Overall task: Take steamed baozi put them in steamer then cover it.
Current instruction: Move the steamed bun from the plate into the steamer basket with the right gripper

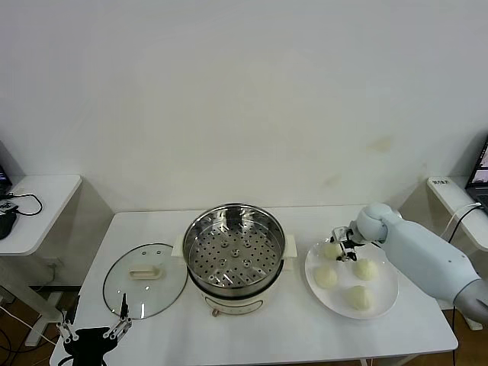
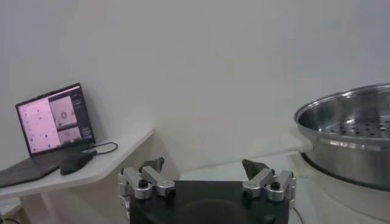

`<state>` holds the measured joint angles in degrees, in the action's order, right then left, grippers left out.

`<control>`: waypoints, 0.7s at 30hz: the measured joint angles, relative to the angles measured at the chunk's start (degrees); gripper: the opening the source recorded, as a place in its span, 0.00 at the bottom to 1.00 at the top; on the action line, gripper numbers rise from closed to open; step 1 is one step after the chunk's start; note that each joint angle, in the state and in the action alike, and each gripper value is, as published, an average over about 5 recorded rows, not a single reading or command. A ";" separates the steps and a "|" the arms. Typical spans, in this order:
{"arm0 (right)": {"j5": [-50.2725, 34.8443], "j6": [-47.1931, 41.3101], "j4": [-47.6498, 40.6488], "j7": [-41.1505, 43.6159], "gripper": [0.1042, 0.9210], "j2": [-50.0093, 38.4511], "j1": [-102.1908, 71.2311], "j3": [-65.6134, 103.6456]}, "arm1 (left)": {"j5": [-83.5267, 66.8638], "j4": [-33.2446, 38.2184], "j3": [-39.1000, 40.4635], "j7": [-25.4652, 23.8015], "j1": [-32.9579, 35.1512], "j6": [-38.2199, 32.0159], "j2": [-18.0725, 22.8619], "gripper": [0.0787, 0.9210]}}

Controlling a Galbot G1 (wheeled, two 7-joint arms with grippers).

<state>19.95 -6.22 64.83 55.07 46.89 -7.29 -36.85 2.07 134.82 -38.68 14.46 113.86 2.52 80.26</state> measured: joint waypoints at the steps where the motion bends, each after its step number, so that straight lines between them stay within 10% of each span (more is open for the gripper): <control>1: -0.37 -0.17 0.57 0.16 0.61 -0.38 0.34 -0.25 | 0.00 0.06 0.01 0.00 0.00 0.01 -0.02 0.88; 21: -18.56 -4.52 17.44 1.29 0.63 -6.80 25.42 -15.60 | -1.33 0.47 1.37 0.19 -0.63 0.37 -1.39 0.88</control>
<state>1.39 -10.74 82.27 56.36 40.09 18.13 -52.45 0.74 135.30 -37.30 14.65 113.24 2.88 78.87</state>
